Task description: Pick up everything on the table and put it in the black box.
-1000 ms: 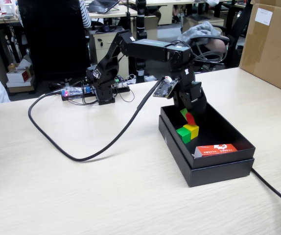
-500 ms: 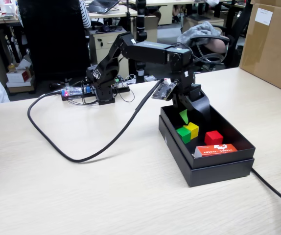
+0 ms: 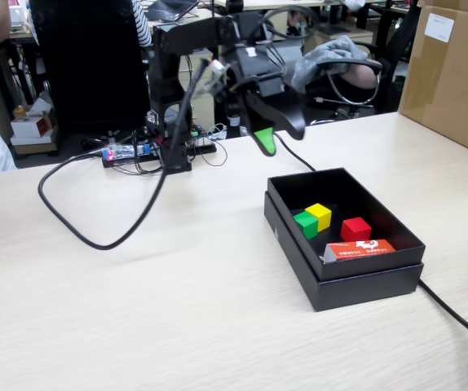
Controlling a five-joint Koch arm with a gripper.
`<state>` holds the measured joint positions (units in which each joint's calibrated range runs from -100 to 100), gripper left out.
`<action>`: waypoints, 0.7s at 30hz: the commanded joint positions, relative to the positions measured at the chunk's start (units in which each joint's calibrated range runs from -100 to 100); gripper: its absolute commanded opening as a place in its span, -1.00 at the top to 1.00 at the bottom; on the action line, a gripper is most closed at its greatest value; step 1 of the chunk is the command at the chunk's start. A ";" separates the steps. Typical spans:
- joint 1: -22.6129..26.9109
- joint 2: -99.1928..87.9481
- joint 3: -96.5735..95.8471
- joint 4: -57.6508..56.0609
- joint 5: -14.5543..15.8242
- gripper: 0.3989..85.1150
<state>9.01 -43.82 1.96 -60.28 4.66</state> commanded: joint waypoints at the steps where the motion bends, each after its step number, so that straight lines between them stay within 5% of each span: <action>1: -3.27 -13.84 -6.77 9.44 -2.15 -0.16; 6: -8.21 -31.05 -32.15 23.60 -2.64 -0.18; 21: -11.62 -55.49 -72.95 43.65 -4.74 -0.23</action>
<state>-1.83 -96.89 -69.79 -22.96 1.25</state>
